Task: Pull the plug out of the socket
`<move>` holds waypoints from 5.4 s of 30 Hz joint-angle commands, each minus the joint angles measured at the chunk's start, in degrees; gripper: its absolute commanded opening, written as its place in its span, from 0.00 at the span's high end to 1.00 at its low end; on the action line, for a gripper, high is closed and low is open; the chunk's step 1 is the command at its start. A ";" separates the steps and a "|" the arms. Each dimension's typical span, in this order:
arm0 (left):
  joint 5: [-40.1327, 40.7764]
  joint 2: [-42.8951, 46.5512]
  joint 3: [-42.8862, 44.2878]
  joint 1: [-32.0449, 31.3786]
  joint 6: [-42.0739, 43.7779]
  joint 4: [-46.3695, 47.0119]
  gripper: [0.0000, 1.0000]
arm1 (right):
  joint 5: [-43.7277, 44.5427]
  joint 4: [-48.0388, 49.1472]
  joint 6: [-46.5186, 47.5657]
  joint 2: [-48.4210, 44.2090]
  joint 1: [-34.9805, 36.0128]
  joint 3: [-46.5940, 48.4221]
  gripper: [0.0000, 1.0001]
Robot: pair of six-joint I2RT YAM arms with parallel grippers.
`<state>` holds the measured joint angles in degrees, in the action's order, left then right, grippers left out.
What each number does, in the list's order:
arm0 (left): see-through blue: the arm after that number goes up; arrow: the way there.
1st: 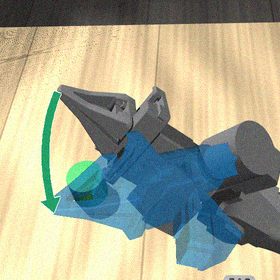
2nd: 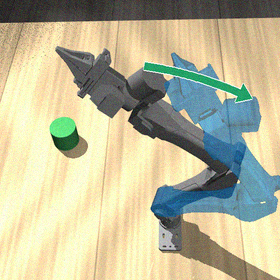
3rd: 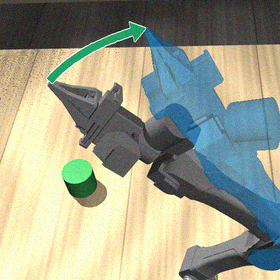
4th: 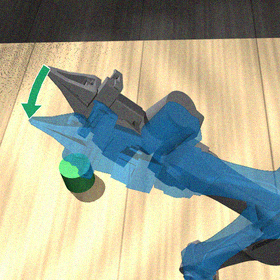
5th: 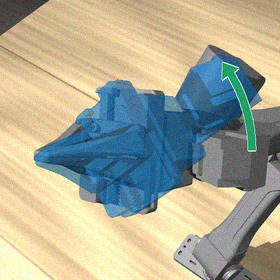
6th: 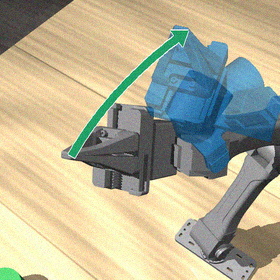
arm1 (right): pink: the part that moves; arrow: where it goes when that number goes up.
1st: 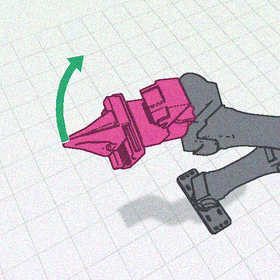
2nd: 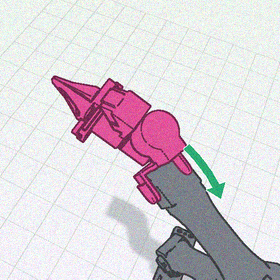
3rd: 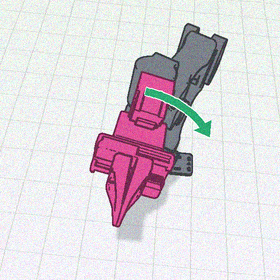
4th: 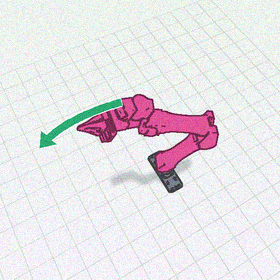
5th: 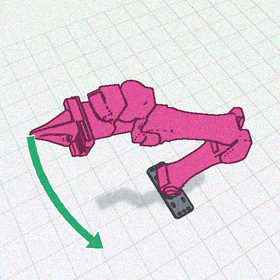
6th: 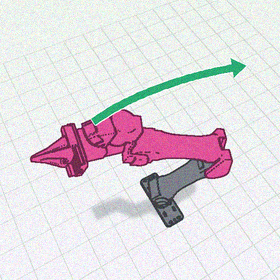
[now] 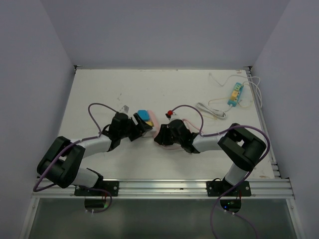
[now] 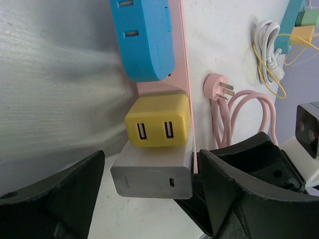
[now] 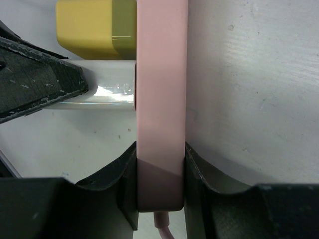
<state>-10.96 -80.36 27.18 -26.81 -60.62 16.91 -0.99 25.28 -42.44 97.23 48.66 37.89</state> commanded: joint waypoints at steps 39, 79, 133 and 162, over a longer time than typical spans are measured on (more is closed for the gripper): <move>-3.72 8.72 1.47 -0.35 -0.11 -0.47 1.00 | 3.45 0.31 -0.54 -0.29 -3.84 -2.30 1.00; -12.51 15.76 0.24 9.23 -0.99 -7.67 1.00 | 13.39 -12.44 -3.53 3.22 -7.27 -0.71 1.00; 41.55 -20.46 31.27 16.88 24.06 -15.67 0.13 | 5.65 -7.96 1.83 0.77 -8.15 -0.89 1.00; 3.85 16.48 3.67 2.91 9.74 -7.07 0.00 | -6.39 -2.07 4.29 -0.29 -5.69 -2.64 1.00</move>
<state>-4.03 -62.11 31.55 -21.34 -46.00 2.57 -4.84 25.15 -39.31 96.25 41.60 36.40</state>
